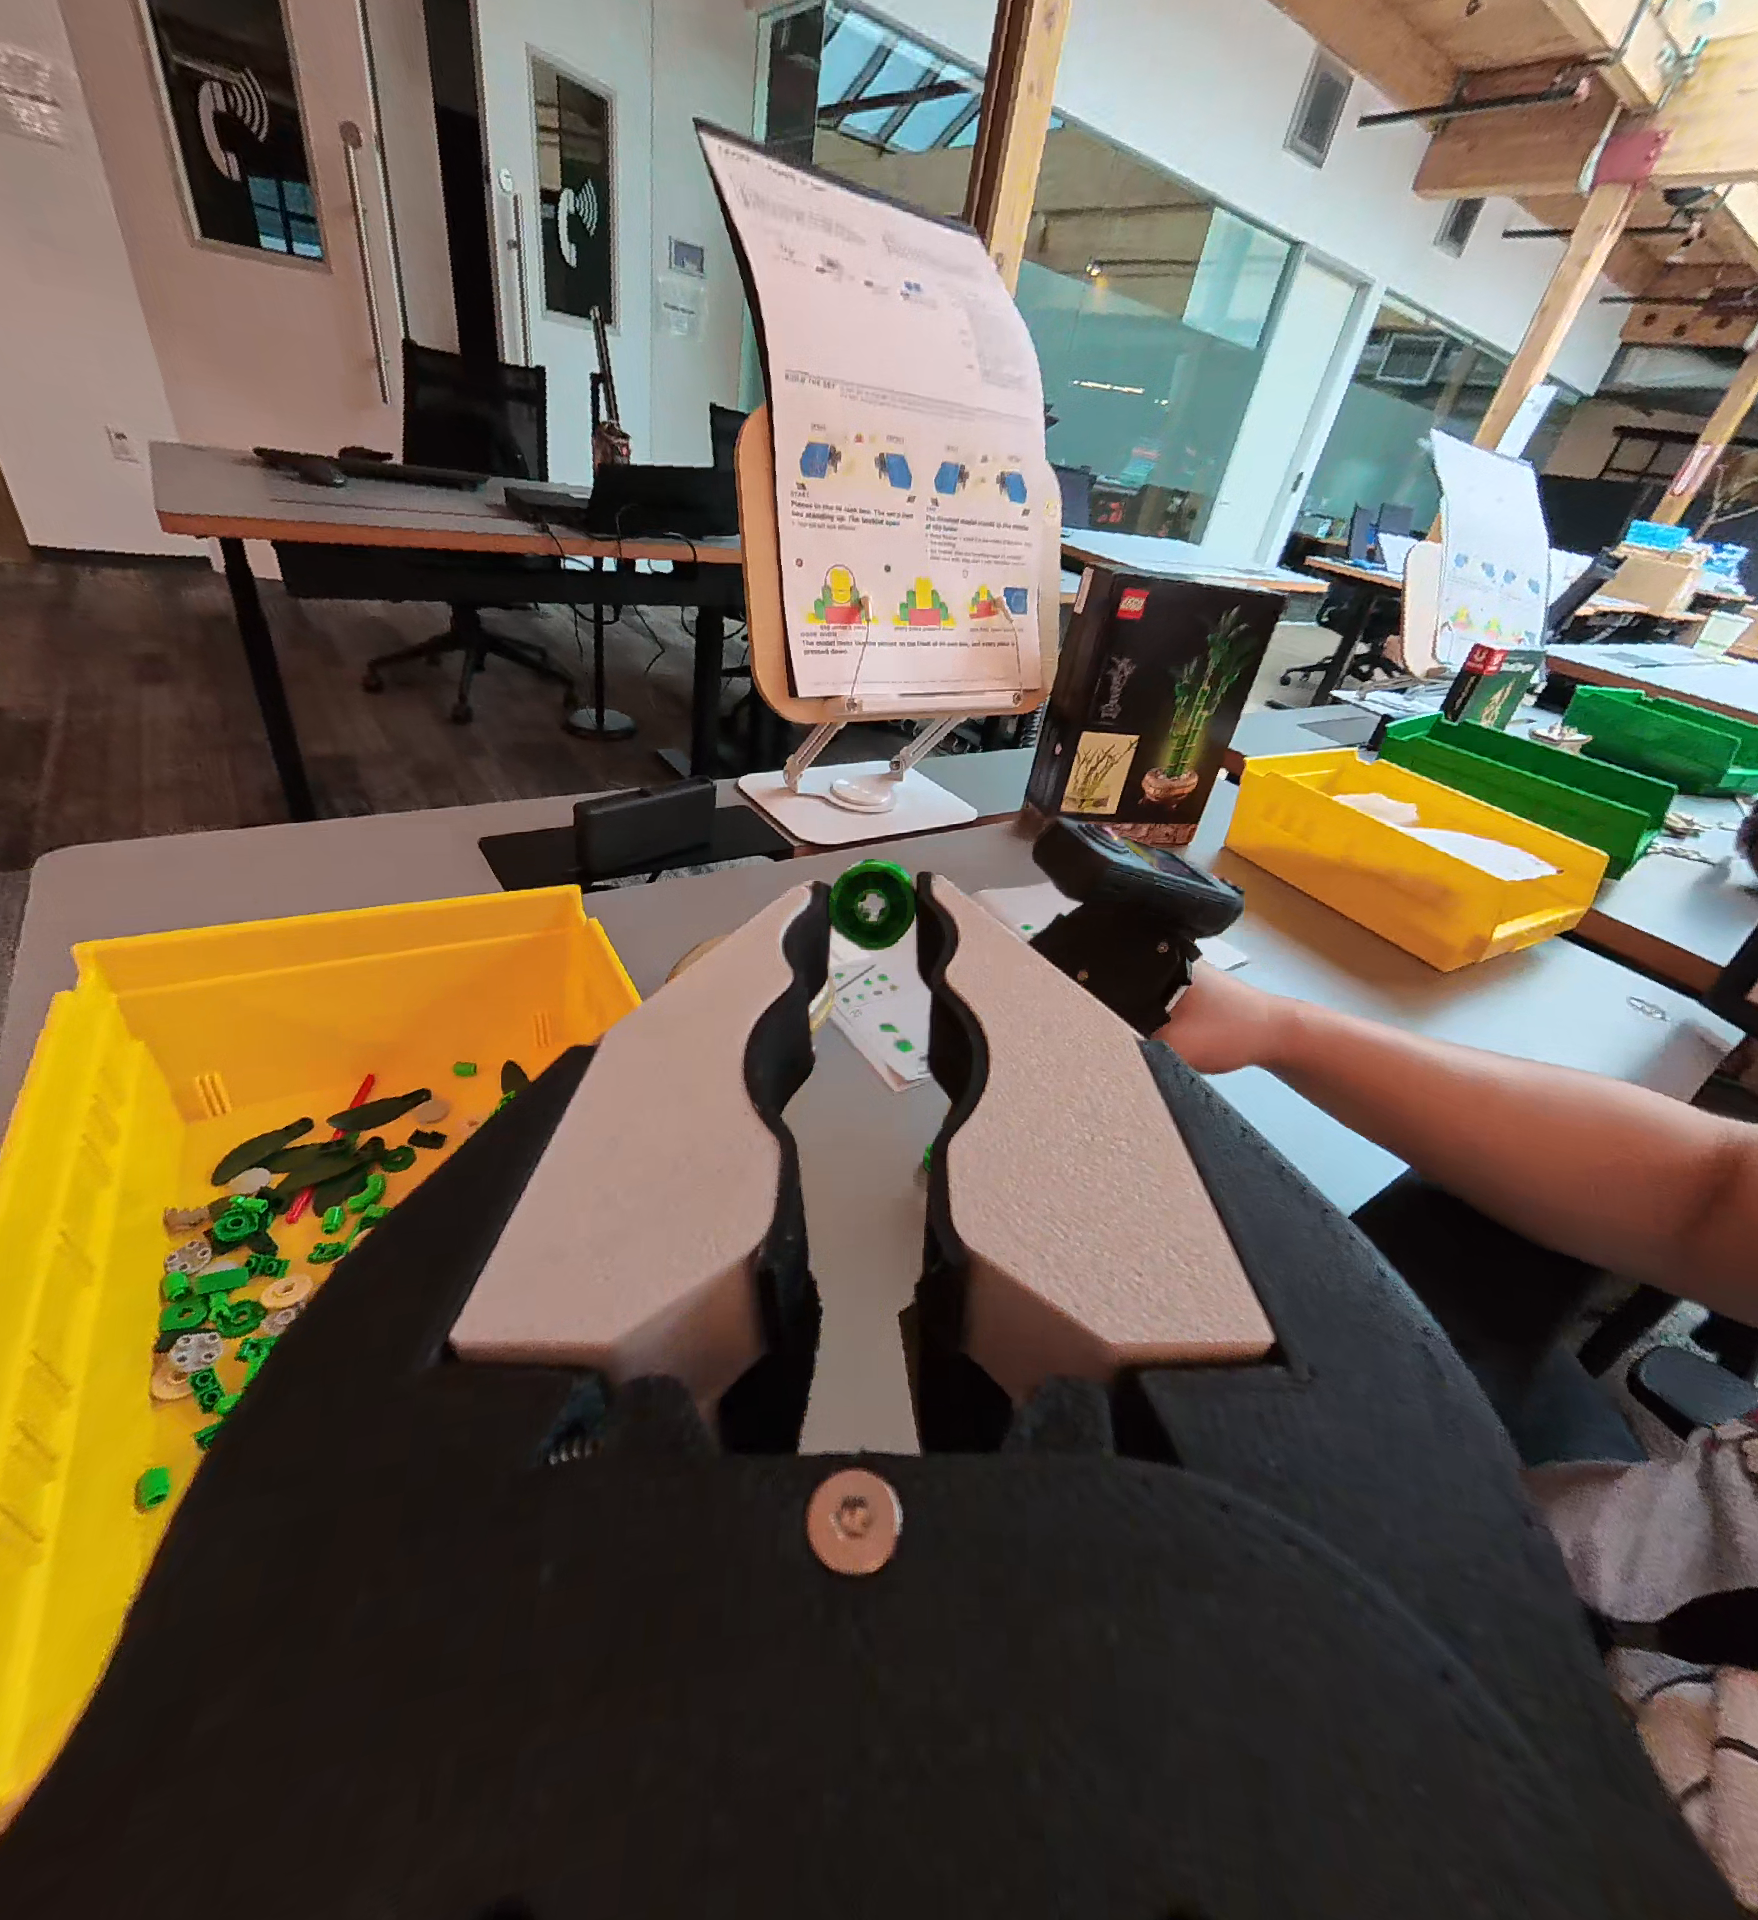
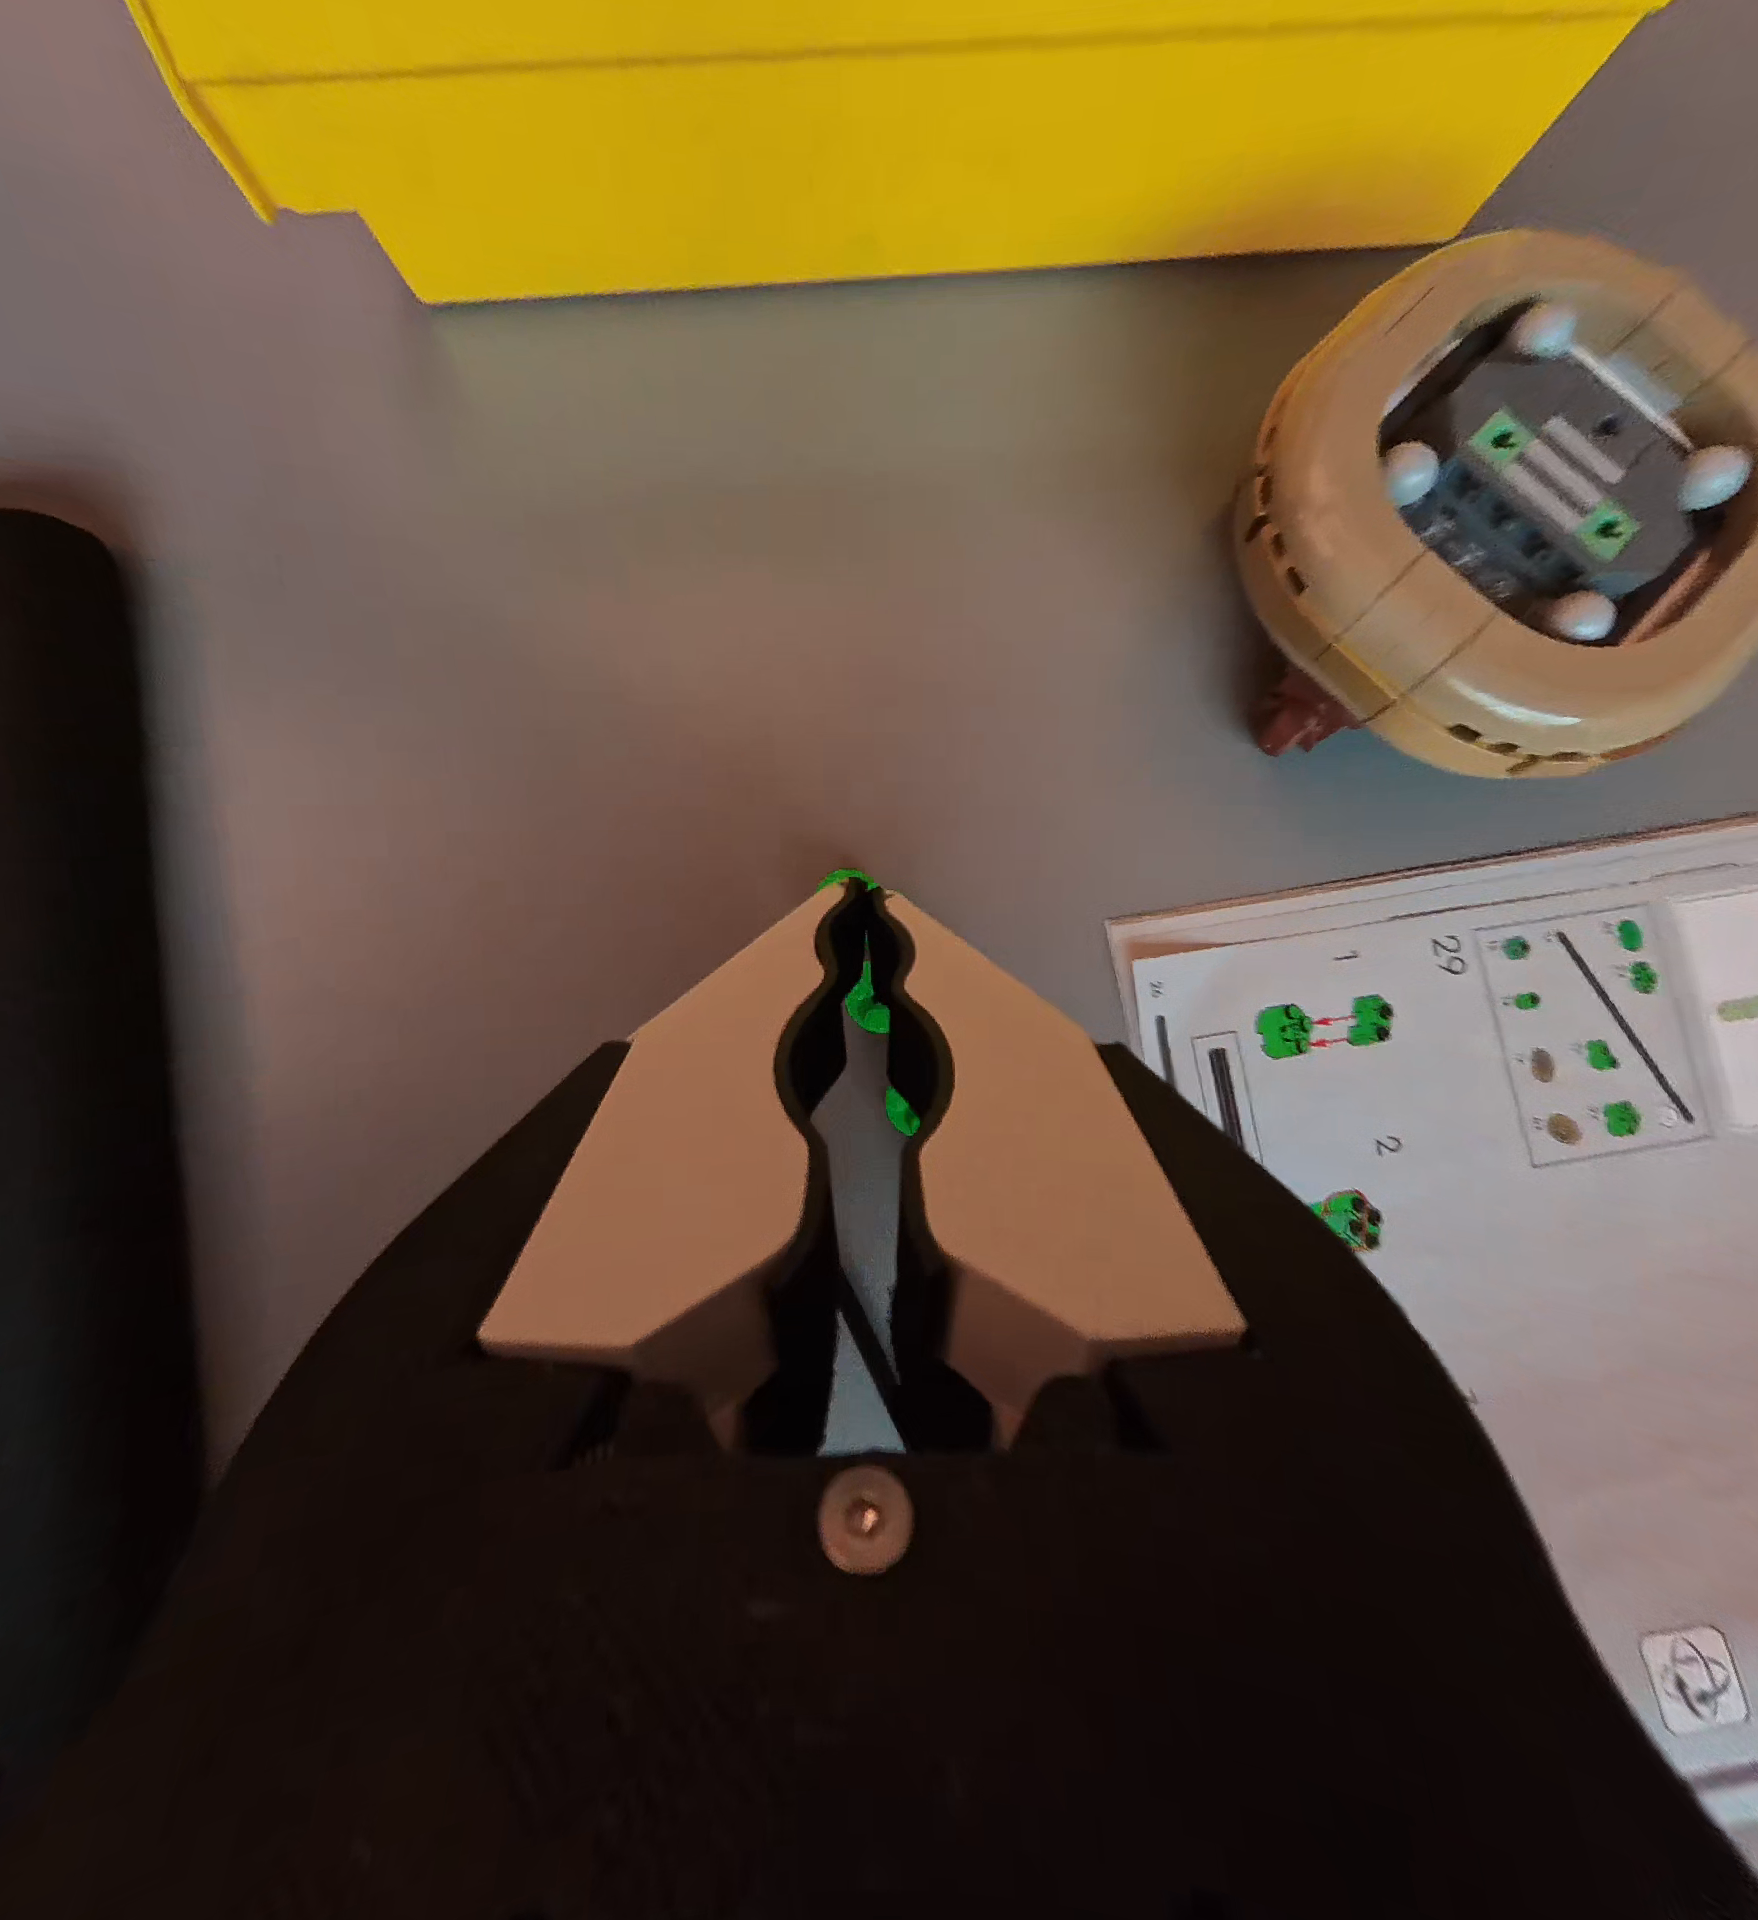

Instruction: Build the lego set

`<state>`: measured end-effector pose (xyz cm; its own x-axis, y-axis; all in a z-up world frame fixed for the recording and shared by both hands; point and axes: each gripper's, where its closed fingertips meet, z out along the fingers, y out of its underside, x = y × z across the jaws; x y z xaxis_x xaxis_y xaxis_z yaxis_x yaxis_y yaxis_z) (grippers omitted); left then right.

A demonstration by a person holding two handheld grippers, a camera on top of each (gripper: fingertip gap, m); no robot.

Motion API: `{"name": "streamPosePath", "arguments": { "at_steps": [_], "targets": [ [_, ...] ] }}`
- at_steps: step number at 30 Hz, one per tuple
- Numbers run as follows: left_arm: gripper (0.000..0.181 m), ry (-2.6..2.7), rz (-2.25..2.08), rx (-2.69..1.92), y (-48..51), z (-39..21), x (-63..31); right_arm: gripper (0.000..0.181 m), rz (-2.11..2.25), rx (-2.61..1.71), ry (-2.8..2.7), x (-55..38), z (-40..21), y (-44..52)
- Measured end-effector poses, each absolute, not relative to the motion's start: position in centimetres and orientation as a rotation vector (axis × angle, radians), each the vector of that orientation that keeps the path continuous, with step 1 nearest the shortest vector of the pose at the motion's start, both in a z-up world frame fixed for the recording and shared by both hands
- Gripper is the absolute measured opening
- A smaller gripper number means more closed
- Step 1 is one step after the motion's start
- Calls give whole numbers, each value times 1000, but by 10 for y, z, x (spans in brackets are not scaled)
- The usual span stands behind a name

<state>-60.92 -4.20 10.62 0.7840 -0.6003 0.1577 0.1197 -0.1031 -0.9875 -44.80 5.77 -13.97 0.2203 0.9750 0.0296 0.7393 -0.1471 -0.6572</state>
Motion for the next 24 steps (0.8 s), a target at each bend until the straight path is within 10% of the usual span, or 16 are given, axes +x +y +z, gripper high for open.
{"name": "streamPosePath", "arguments": {
  "at_steps": [24],
  "targets": [
    [14, 463, -687, -1535, -54, 113, -585, 0, 582, -1988, -1548, -405, -153, 59]
  ]
}}
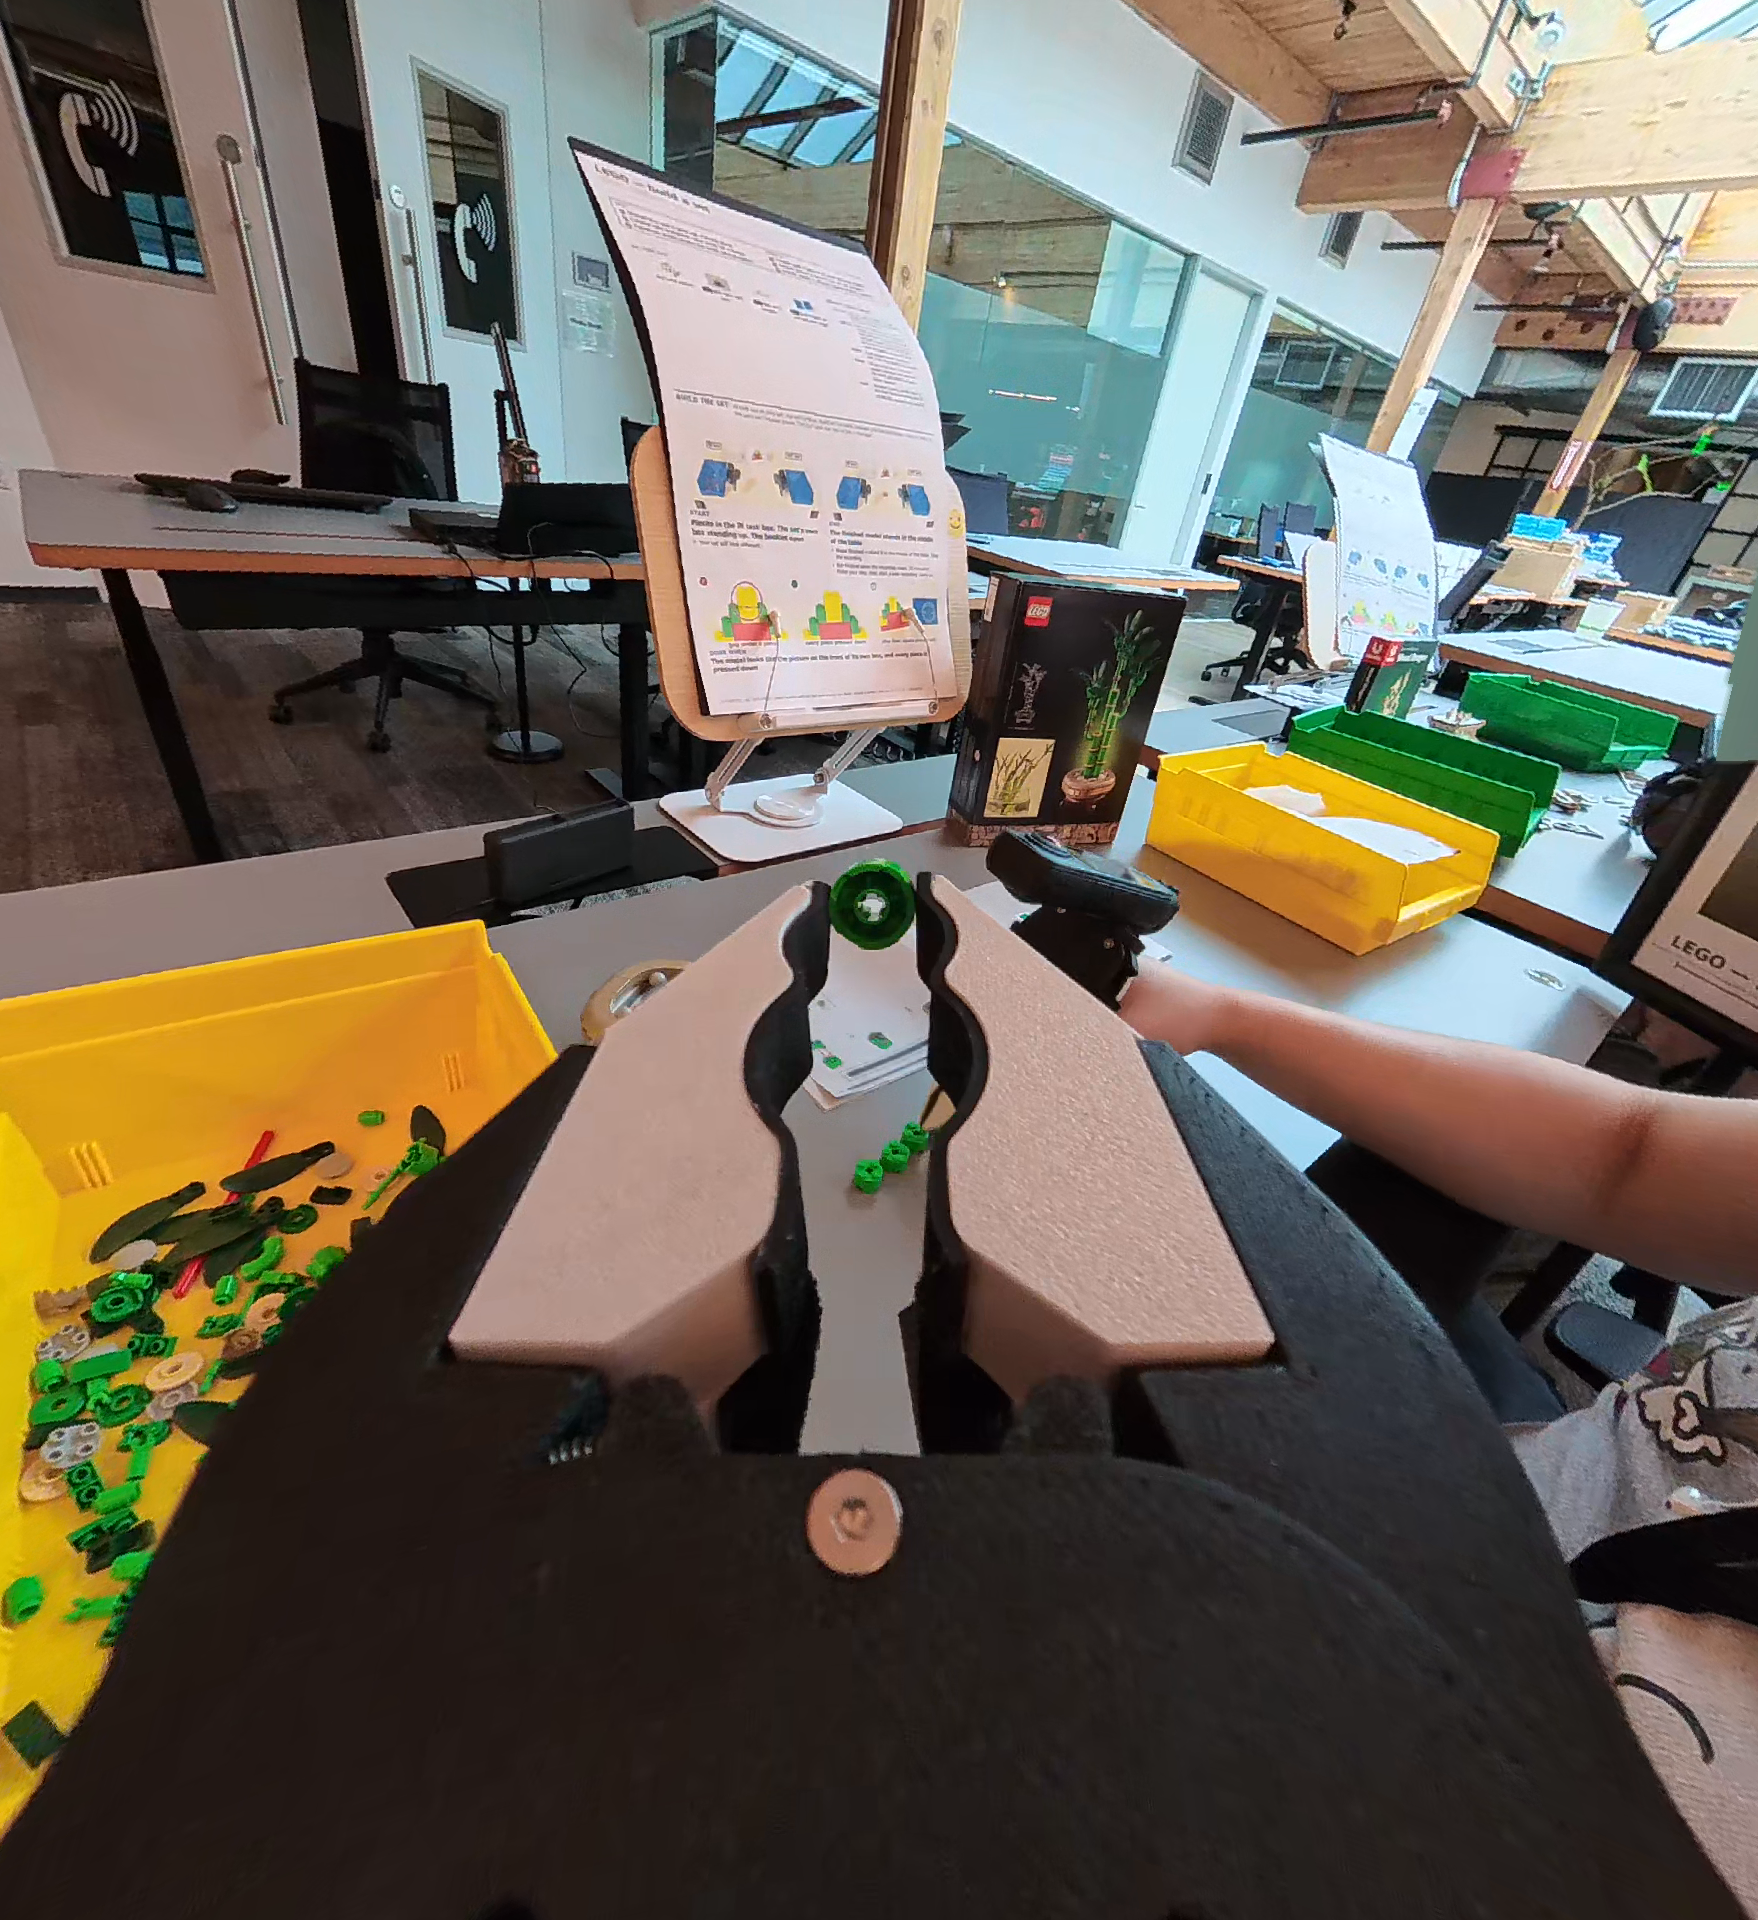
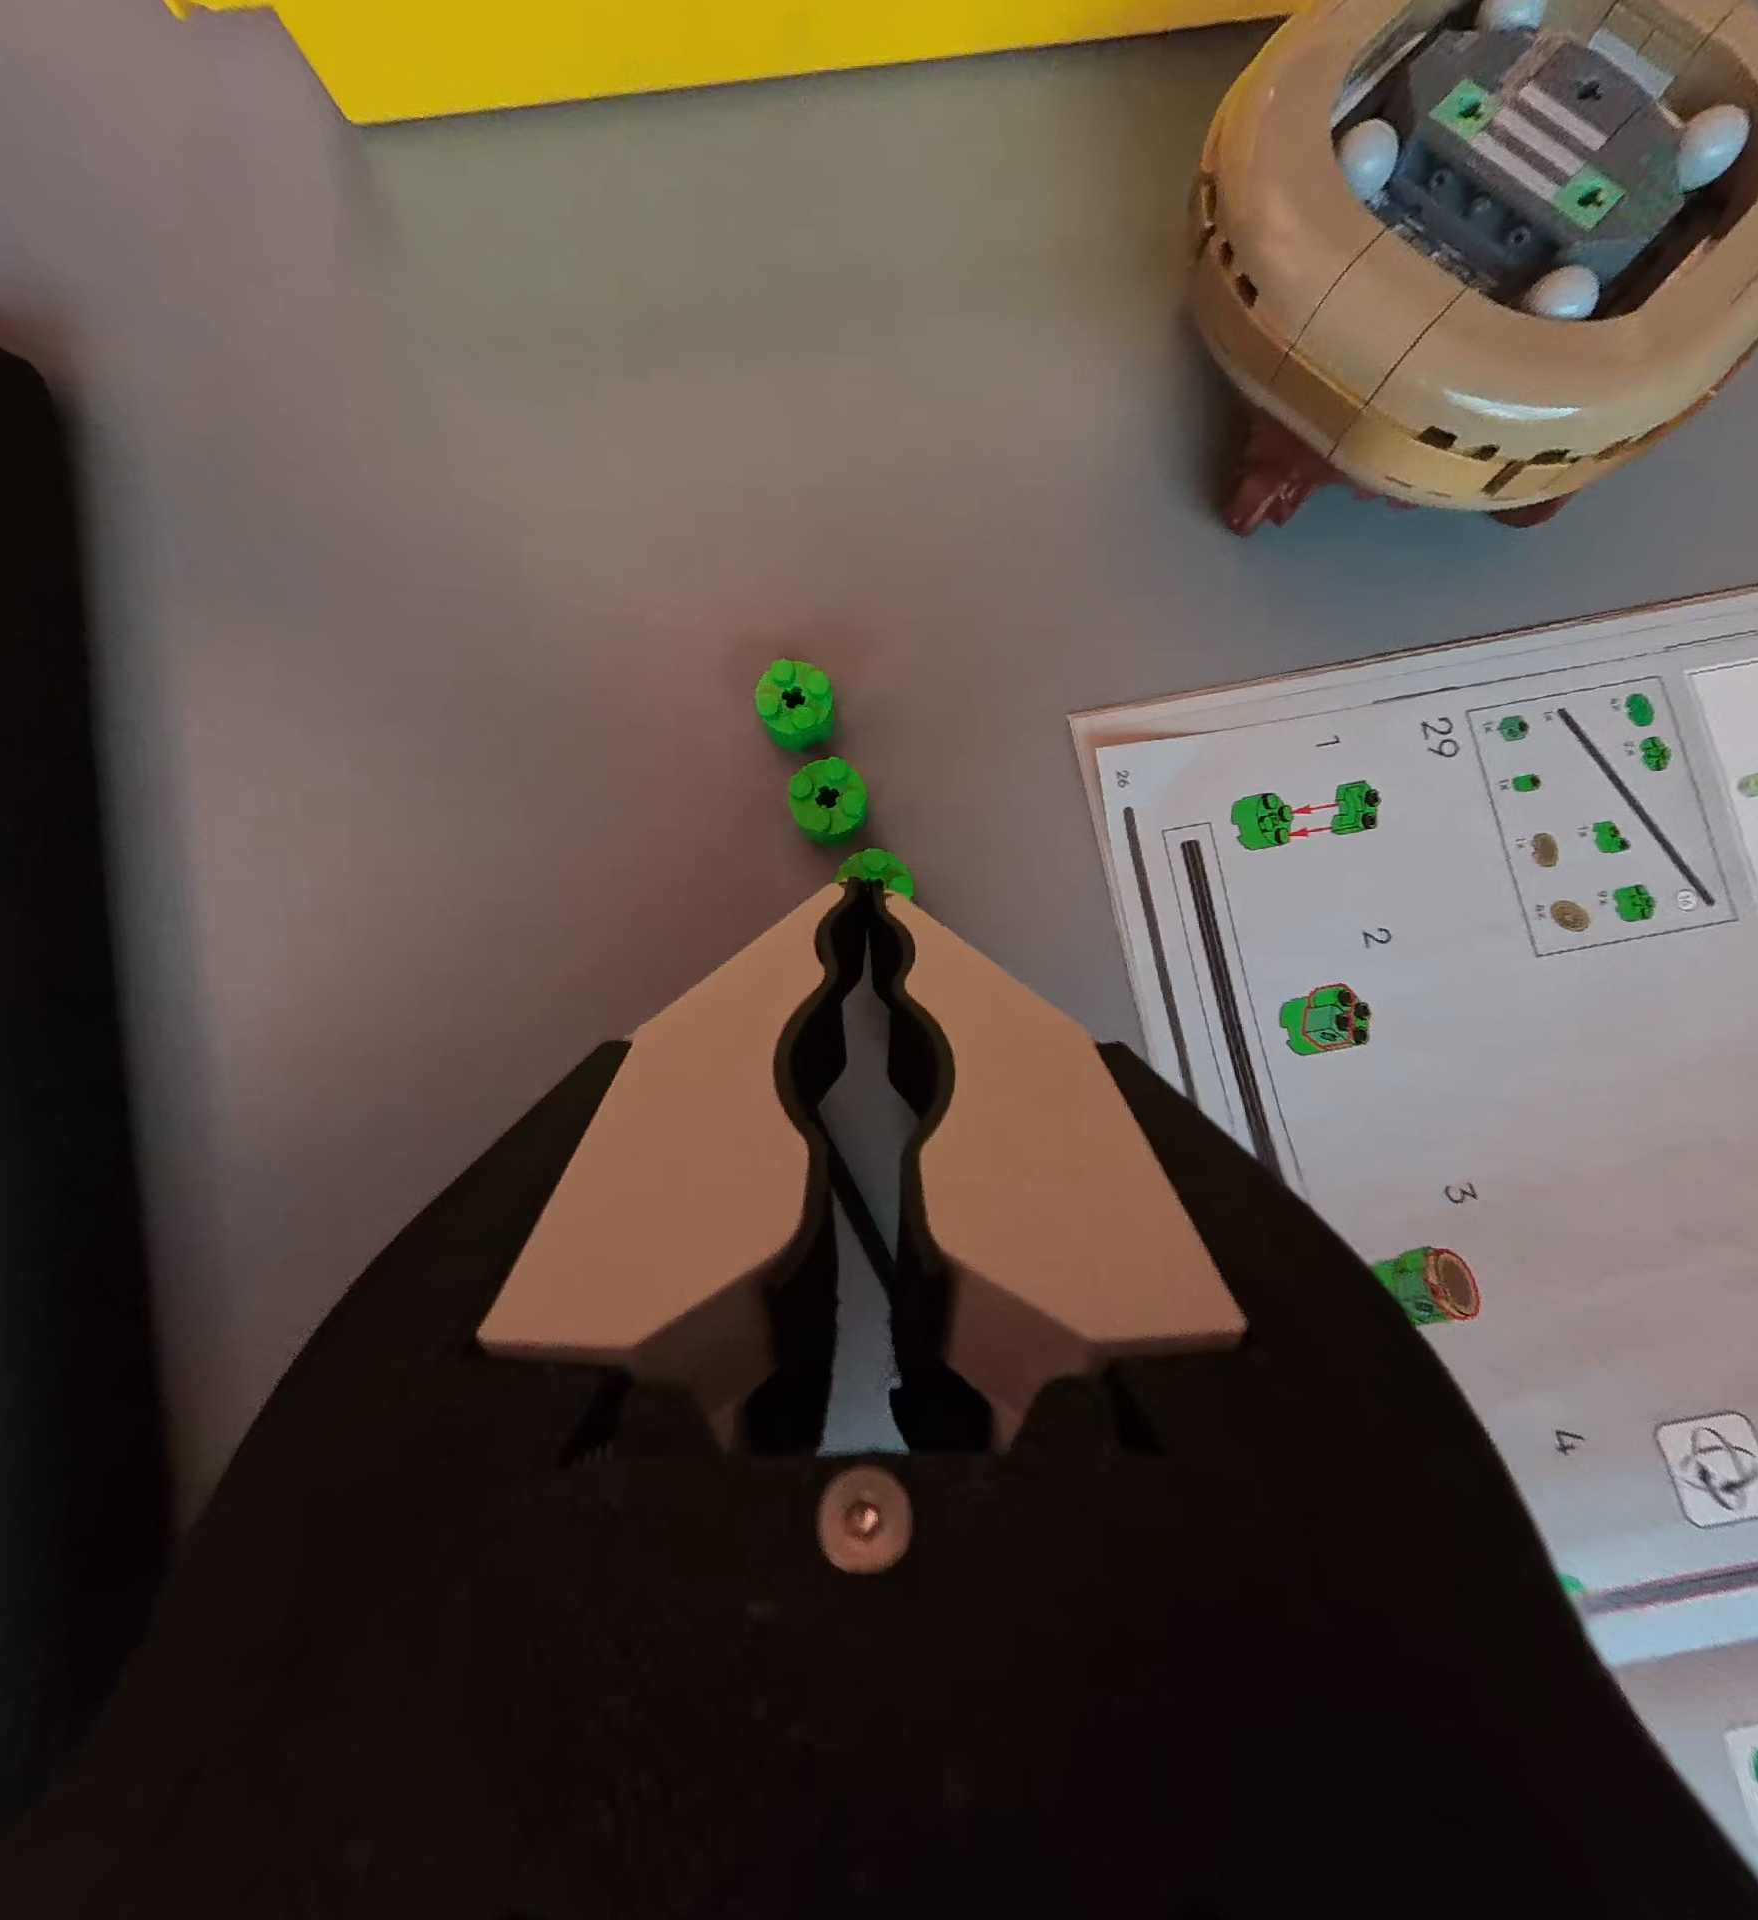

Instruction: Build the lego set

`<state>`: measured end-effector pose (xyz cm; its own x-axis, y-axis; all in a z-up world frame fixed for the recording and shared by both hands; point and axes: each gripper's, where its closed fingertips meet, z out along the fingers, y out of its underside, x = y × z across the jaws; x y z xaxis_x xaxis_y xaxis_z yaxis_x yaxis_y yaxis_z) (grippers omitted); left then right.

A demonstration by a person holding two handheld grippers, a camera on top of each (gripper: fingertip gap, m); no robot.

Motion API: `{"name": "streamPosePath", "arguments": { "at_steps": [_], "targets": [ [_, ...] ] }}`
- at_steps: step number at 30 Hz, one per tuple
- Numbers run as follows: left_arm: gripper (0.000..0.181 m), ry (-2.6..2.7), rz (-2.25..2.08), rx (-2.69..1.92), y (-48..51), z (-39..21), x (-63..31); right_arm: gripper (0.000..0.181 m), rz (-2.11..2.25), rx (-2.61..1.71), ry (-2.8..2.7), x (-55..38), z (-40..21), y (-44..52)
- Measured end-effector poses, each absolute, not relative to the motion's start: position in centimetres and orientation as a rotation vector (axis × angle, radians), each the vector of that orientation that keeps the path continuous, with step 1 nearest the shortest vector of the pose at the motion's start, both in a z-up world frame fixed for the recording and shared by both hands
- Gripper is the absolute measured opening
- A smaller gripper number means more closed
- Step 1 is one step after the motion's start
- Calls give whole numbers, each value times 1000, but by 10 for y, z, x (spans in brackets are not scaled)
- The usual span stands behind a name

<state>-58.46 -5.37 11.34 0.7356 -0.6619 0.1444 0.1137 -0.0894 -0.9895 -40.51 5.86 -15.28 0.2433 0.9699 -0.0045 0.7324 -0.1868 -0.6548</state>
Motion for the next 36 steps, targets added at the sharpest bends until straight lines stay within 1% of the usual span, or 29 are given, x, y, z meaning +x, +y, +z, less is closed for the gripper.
{"name": "streamPosePath", "arguments": {
  "at_steps": [4, 9, 11, 13, 16, 22, 25, 32, 36],
  "targets": [
    [14, 462, -679, -1533, -56, 114, -585, 0, 598, -1970, -1512, -399, -139, 61],
    [14, 470, -686, -1528, -56, 115, -582, 0, 587, -2023, -1529, -386, -156, 60],
    [14, 472, -690, -1530, -55, 114, -580, 0, 579, -2003, -1521, -387, -154, 60],
    [14, 476, -703, -1532, -55, 114, -578, 0, 523, -1956, -1506, -384, -145, 65],
    [14, 485, -699, -1530, -57, 115, -576, 0, 569, -1947, -1453, -378, -127, 67],
    [14, 492, -707, -1524, -56, 116, -572, 0, 595, -2003, -1454, -370, -149, 62],
    [14, 491, -719, -1529, -55, 115, -570, 0, 517, -2009, -1485, -367, -156, 63],
    [14, 501, -703, -1518, -59, 120, -568, 0, 567, -1962, -1367, -352, -120, 72],
    [14, 513, -710, -1508, -60, 122, -564, 0, 558, -1991, -1371, -344, -127, 71]
  ]
}}
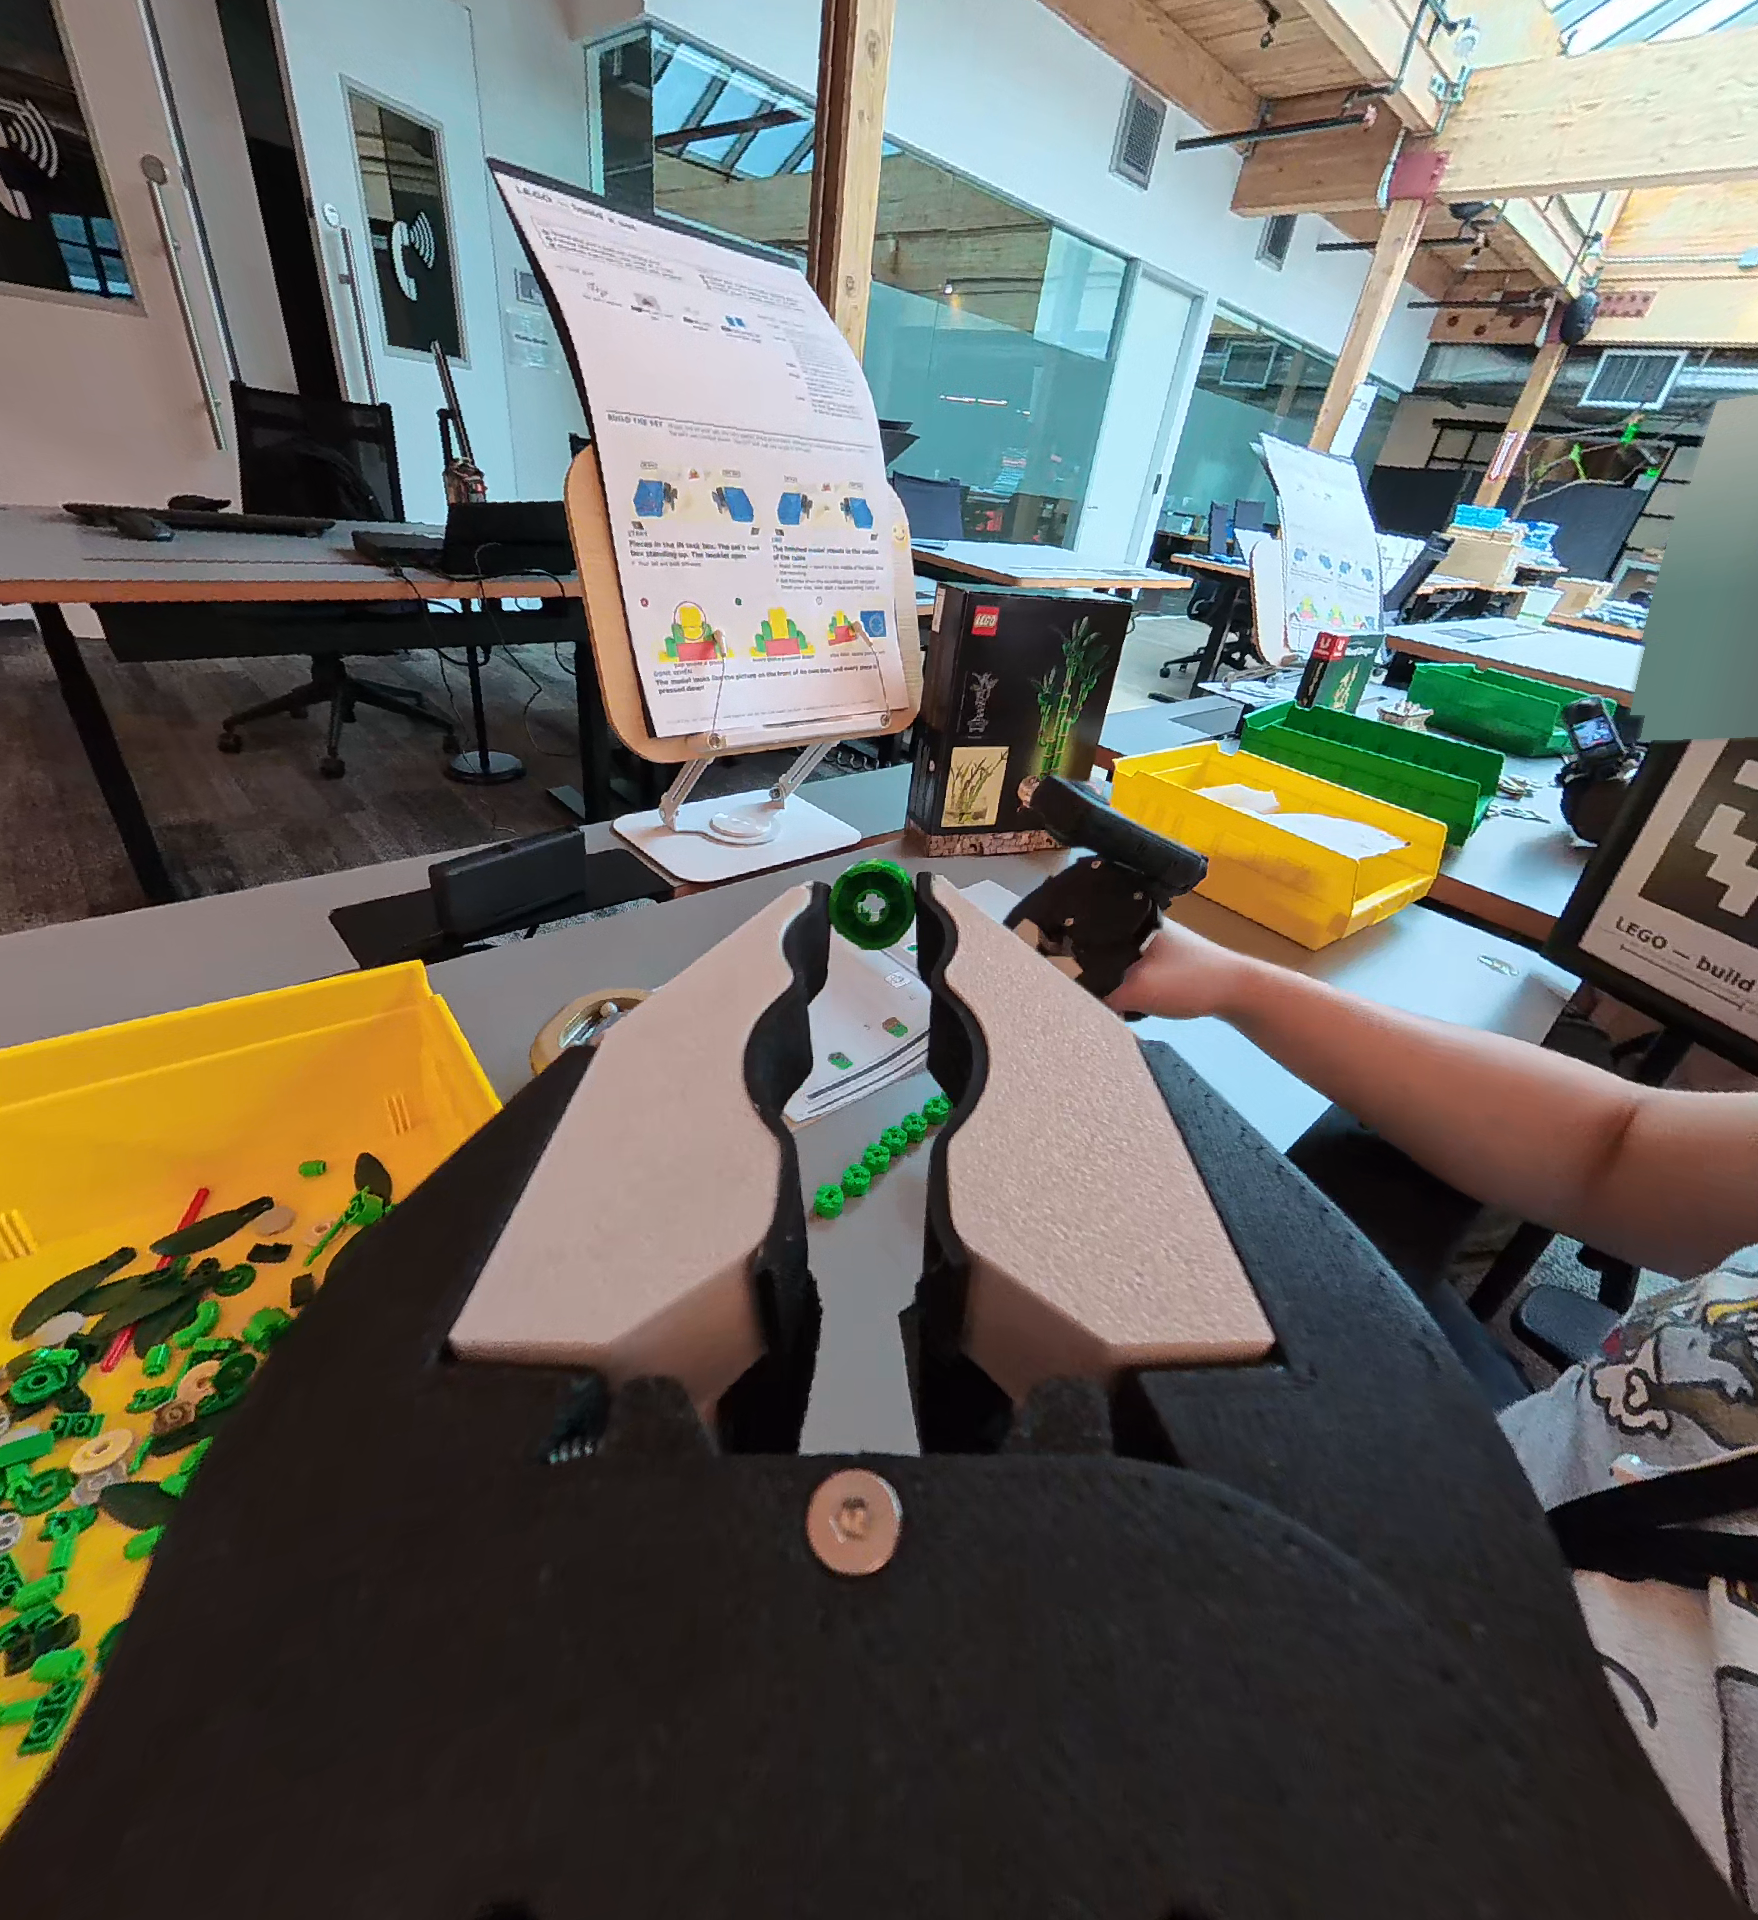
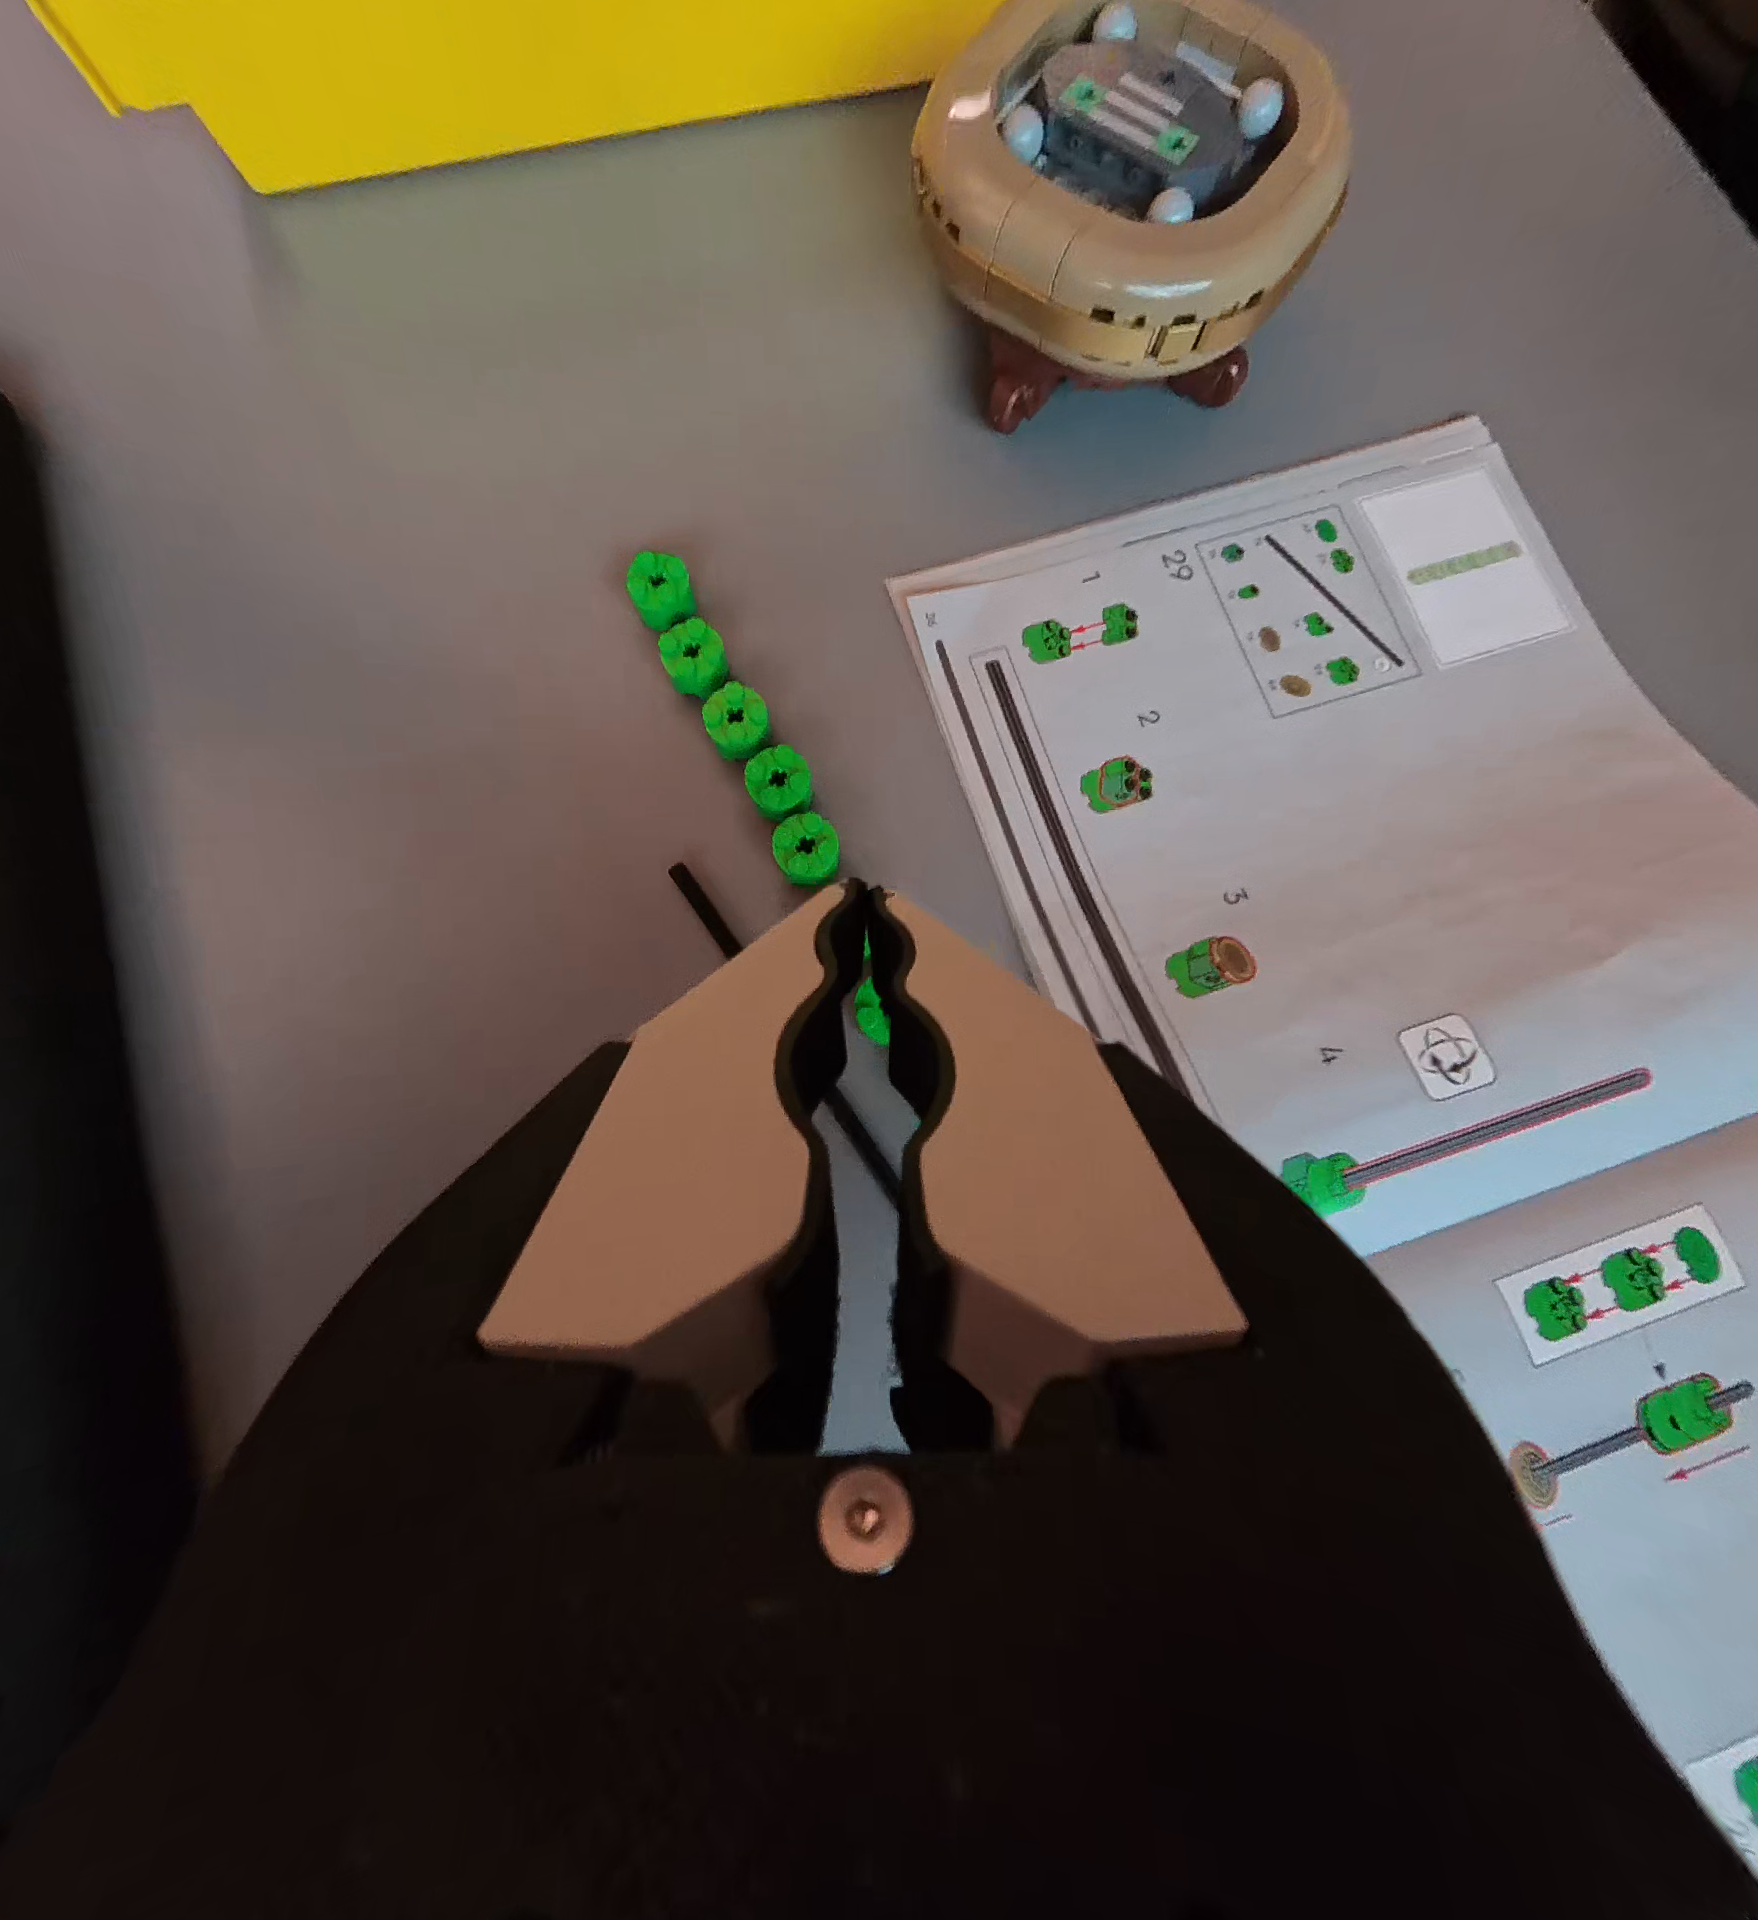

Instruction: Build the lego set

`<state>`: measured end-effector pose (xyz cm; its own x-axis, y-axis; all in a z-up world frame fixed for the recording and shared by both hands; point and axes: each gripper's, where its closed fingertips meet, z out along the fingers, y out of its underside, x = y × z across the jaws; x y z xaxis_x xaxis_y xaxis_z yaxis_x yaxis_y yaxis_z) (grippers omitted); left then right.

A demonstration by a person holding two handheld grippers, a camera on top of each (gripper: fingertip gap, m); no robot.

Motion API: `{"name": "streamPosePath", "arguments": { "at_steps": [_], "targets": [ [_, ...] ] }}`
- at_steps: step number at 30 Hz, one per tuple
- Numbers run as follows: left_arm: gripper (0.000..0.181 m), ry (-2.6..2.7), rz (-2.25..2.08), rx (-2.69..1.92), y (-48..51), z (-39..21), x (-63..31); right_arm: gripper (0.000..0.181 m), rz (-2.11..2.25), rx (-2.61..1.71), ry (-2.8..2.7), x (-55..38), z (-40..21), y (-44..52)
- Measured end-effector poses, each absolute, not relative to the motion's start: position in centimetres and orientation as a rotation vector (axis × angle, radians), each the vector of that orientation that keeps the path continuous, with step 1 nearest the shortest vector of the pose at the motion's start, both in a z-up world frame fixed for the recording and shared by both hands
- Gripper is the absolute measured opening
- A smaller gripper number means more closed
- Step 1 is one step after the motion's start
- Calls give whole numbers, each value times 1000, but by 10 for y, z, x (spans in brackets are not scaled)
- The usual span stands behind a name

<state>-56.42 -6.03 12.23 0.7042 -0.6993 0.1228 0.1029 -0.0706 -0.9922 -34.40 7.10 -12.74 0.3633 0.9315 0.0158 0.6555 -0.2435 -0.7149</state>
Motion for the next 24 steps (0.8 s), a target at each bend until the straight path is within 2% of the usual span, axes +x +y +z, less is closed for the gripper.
{"name": "streamPosePath", "arguments": {
  "at_steps": [17, 24],
  "targets": [
    [14, 518, -724, -1520, -58, 117, -559, 0, 540, -2042, -1445, -346, -156, 64],
    [14, 518, -733, -1515, -59, 118, -560, 0, 570, -2008, -1343, -338, -131, 73]
  ]
}}
